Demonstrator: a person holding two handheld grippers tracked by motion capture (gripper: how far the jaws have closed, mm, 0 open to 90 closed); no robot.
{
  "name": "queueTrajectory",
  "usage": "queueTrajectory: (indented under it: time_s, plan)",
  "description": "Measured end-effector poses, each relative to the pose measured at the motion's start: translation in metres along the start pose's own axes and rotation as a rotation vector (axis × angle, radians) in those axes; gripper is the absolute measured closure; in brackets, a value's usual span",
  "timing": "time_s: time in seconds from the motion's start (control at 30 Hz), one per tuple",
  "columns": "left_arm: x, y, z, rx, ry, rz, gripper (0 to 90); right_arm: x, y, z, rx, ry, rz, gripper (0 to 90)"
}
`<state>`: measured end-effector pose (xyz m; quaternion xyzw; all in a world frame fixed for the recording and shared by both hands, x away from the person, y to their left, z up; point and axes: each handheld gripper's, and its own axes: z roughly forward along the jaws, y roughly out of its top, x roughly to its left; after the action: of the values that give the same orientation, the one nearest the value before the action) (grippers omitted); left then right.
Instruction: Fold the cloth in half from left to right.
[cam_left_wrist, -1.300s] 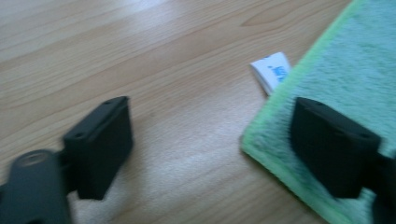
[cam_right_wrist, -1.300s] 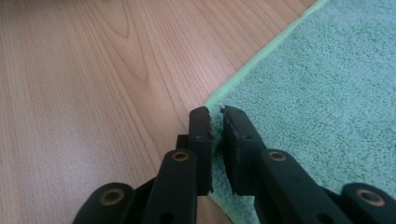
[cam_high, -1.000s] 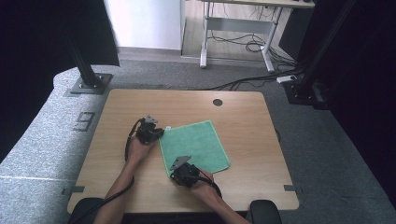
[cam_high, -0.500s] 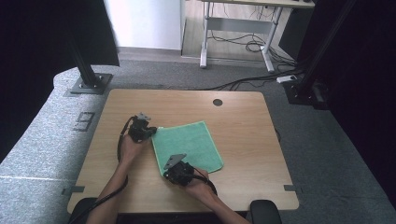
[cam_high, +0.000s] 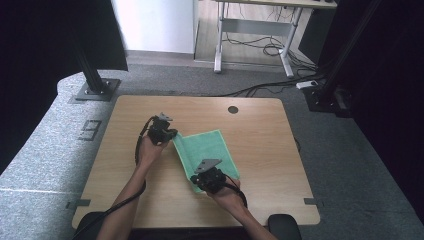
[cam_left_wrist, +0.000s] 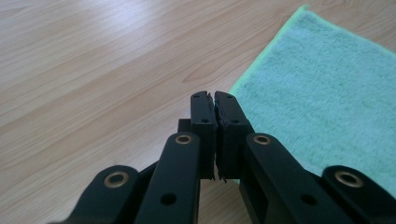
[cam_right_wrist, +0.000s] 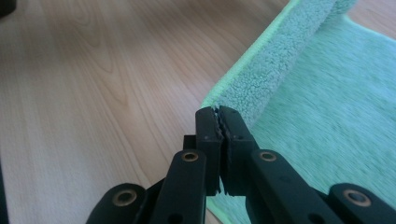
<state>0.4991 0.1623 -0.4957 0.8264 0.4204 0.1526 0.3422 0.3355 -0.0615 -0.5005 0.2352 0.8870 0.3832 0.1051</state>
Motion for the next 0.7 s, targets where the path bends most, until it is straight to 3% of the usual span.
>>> queueTrajectory:
  time_s: [0.7]
  plan:
    - [-0.044,0.046,0.039,0.004,-0.014,0.092,86.6,-0.037,-0.033,-0.033,-0.008,-0.081,0.089,86.6]
